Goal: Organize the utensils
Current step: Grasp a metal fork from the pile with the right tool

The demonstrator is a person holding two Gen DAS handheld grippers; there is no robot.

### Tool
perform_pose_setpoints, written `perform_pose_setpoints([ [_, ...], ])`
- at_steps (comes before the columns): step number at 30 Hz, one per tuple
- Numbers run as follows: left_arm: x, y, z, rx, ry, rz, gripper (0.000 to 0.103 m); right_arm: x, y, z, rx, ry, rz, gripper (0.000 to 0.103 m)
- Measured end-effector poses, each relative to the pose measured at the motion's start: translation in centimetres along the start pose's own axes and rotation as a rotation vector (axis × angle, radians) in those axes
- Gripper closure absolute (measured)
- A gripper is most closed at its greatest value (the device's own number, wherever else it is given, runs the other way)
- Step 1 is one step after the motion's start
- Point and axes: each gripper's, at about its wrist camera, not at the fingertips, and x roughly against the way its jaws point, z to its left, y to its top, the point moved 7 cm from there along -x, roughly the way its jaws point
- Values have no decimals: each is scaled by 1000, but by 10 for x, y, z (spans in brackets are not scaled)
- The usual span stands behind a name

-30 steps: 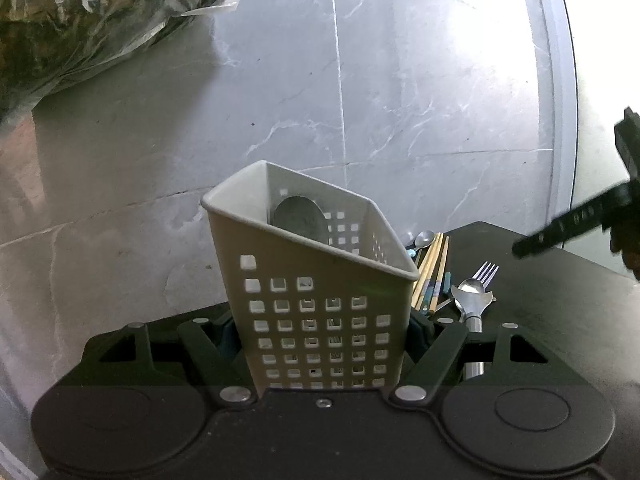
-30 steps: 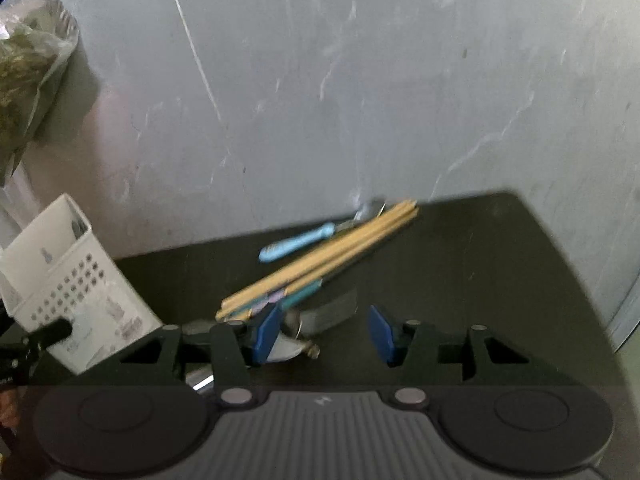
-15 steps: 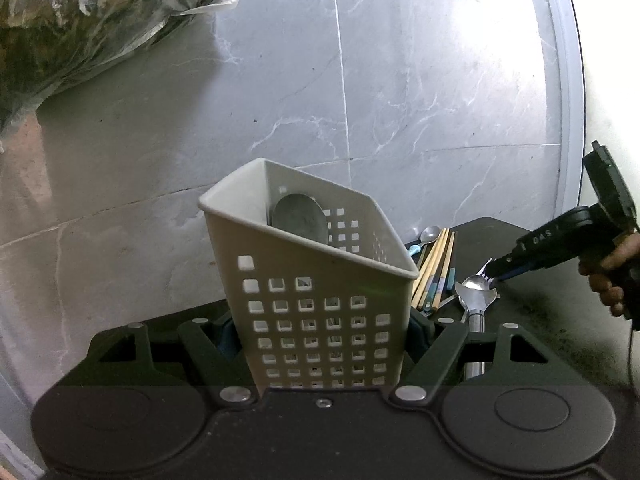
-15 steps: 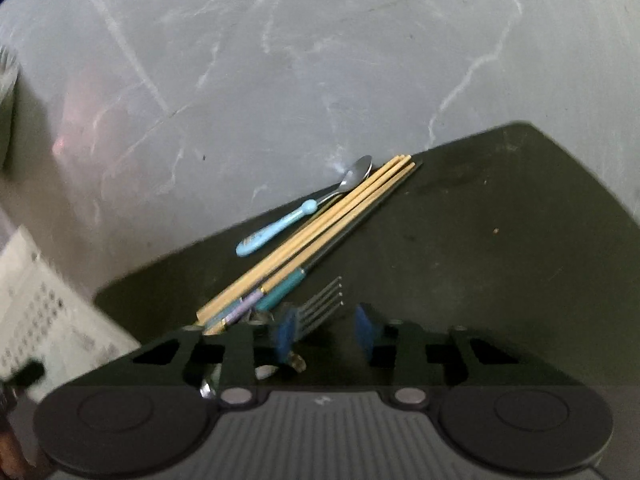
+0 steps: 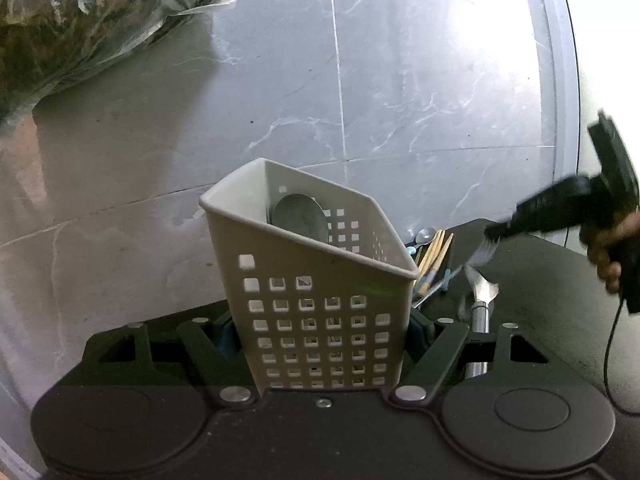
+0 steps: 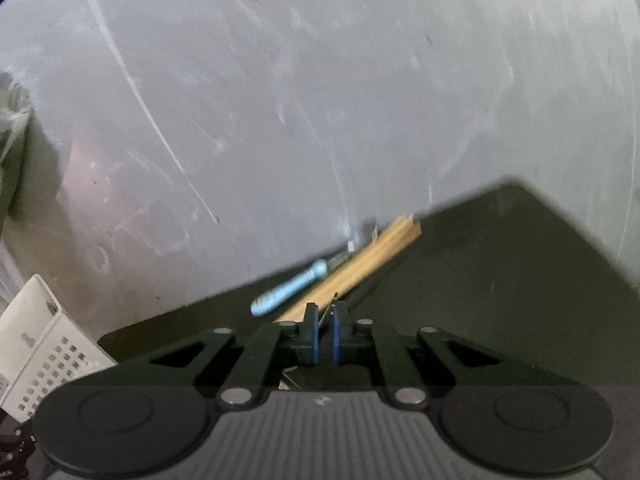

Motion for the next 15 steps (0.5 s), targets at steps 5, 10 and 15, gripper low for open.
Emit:
perform_pose_setpoints([
  [5, 0, -1, 2, -8, -16, -6, 26, 22, 34, 36, 146, -32, -76, 102],
  [10, 0, -3, 4, -16, -31, -14, 26, 36, 54, 71, 287, -64, -106, 102],
  [15, 1, -4, 6, -22, -46, -18, 26, 47, 69, 96, 347, -89, -132, 102],
])
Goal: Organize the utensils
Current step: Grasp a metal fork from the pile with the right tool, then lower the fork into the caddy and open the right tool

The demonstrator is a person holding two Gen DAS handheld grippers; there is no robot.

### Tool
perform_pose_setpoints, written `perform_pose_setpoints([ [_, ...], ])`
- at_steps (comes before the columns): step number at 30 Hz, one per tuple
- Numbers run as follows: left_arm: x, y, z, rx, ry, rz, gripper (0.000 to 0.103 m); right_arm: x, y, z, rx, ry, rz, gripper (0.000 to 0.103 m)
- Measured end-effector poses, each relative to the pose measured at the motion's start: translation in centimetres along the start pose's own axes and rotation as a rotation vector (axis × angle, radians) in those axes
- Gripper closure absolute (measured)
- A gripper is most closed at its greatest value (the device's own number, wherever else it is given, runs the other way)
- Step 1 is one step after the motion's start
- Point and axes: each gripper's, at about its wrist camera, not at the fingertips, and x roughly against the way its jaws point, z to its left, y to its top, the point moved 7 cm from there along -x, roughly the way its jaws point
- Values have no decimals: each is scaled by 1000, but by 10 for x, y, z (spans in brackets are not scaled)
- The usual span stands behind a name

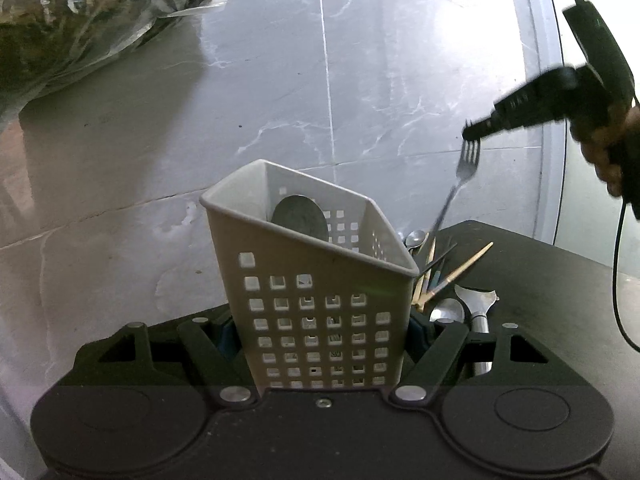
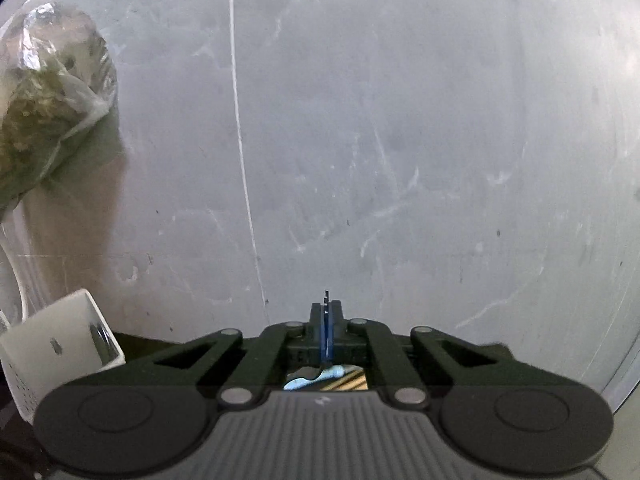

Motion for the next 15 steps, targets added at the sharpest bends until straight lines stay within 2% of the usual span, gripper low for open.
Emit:
perform_pose_setpoints([
  [4, 0, 0, 2, -5, -11, -1, 26, 14, 22, 16, 31, 1, -52, 102],
  [15, -2, 1, 4, -9, -22, -4, 26, 47, 78, 64, 131, 97, -173, 102],
])
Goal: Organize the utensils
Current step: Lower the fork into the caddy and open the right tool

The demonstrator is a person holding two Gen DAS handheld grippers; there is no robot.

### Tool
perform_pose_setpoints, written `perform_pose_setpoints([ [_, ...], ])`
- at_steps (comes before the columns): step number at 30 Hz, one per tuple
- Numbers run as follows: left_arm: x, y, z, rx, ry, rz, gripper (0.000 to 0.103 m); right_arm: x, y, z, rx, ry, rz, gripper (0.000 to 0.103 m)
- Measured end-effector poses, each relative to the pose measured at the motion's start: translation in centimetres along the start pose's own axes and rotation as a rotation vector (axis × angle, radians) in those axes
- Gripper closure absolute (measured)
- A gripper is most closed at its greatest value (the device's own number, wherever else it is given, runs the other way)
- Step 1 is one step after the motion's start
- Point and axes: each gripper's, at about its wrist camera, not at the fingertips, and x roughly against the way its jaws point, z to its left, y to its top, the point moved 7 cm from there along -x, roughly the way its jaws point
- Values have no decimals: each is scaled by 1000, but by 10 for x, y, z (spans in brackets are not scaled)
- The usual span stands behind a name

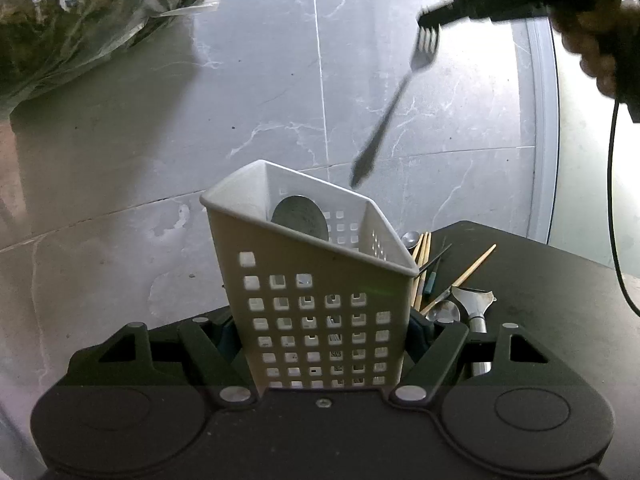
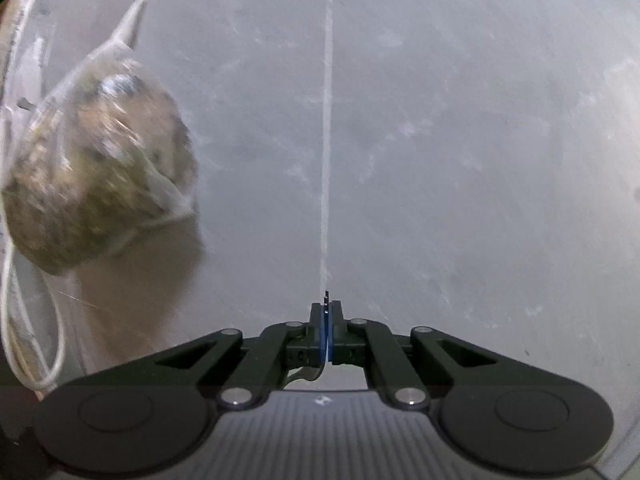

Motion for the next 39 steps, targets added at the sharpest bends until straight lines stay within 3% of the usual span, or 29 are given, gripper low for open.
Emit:
perform_pose_setpoints([
  [6, -1, 0, 0, 1, -2, -1, 26, 8, 10, 39, 70, 127, -6, 102],
  [16, -3, 0, -2, 7, 2, -4, 26, -24, -44, 101, 251, 280, 178, 101],
  [22, -3, 1, -3, 9, 4, -3, 26, -38, -67, 110, 253, 290, 266, 96],
  [24, -3, 1, -2, 7, 6, -1, 26, -40, -67, 113, 238, 290, 270, 85],
  [26, -3, 1, -2, 9, 7, 0, 26, -38, -65, 112, 219, 282, 256, 58],
  [30, -4, 1, -3, 9, 9, 1, 26, -31, -57, 99, 180, 269, 225, 47],
  [35, -4, 2, -4, 10, 16, 4, 26, -26, -56, 64, 117, 188, 208, 18],
  [39, -5, 2, -5, 12, 22, 9, 26, -27, -70, 28, 76, 95, 248, 12],
])
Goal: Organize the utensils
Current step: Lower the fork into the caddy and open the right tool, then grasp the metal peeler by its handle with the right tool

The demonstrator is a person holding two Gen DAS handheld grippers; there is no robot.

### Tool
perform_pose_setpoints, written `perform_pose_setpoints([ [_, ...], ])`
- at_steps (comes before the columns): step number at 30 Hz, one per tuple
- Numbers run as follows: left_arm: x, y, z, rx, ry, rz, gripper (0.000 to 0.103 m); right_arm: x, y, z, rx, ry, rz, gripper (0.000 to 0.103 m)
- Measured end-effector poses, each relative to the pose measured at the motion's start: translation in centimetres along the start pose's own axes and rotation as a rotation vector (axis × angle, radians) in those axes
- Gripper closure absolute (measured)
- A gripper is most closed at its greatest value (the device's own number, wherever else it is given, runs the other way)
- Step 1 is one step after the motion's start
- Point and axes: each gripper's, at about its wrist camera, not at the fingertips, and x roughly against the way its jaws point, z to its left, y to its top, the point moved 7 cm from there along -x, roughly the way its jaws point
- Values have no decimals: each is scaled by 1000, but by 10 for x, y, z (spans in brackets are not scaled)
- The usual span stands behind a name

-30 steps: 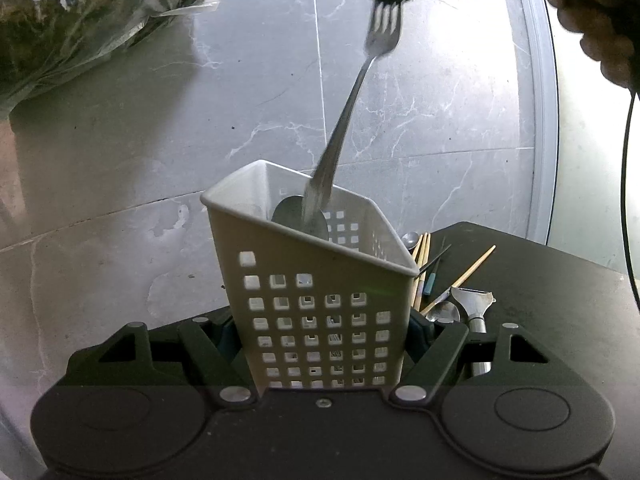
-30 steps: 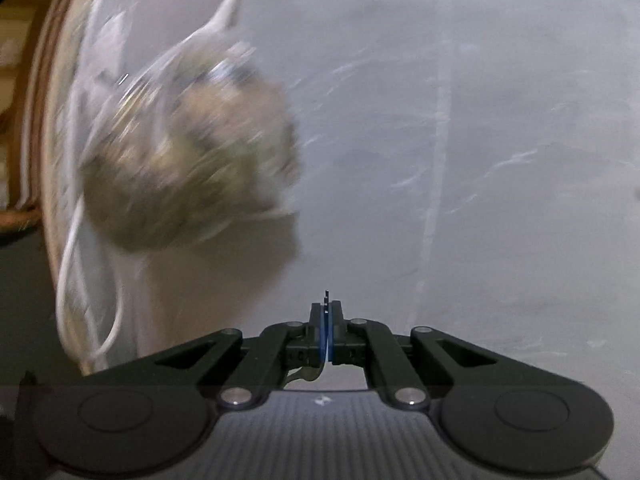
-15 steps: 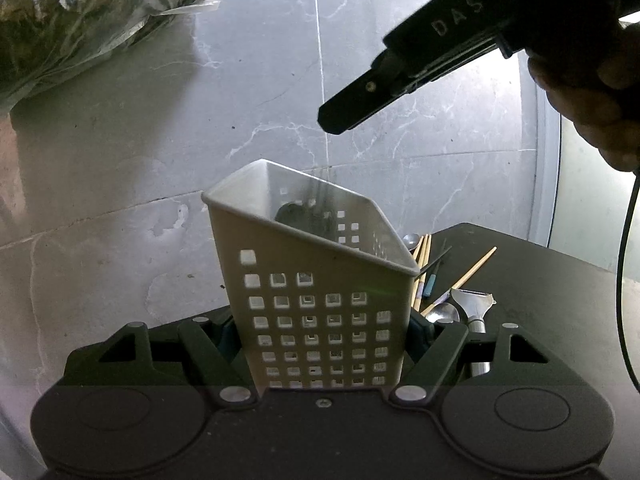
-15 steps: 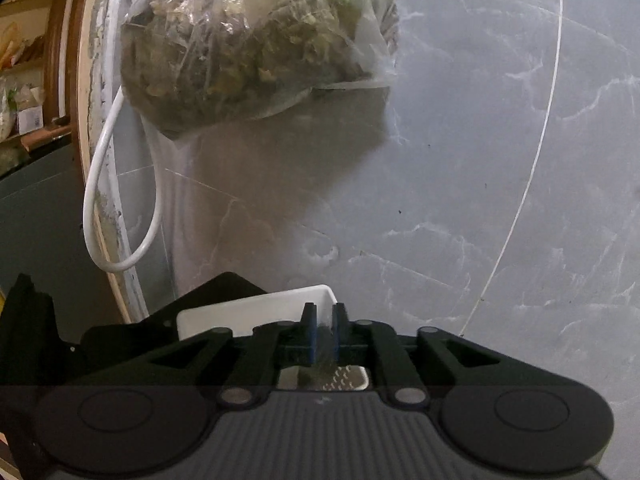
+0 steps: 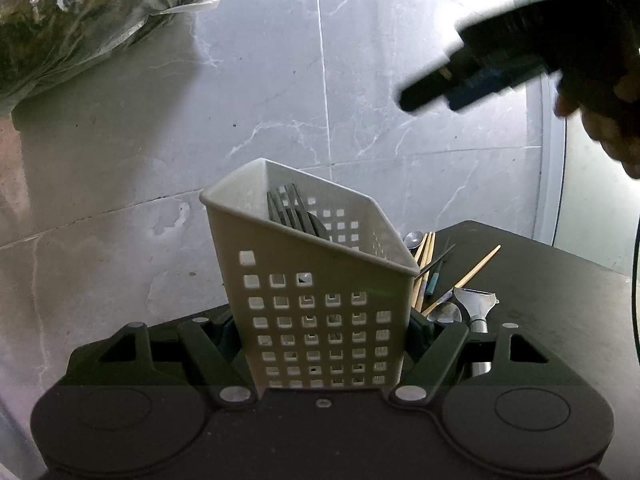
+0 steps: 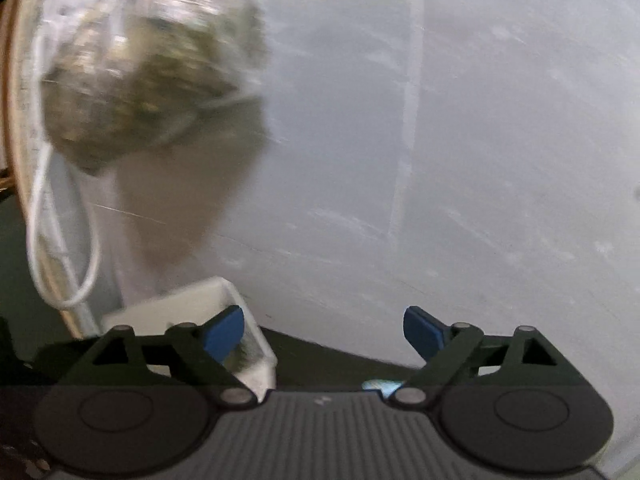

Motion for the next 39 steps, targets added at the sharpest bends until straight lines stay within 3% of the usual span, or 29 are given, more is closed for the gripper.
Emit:
perform_pose_setpoints([
  [5, 0, 1, -1, 1, 11, 7, 26, 0, -34, -49, -112, -96, 68, 6],
  [9, 0, 1, -3, 6, 24, 11, 26, -6, -76, -86, -191, -159, 182, 6],
  [17, -1, 2, -6, 13, 44, 17, 26, -38, -140, -122, -379, -138, 364, 6],
  [28, -1, 3, -8, 19, 59, 18, 26, -73, -142, -103, -485, -41, 400, 6],
  [33, -1, 2, -7, 19, 57, 15, 26, -57, -141, -72, -526, -14, 430, 6],
  [39, -2, 2, -6, 19, 46, 9, 26, -60, -153, -39, -539, -31, 501, 23],
])
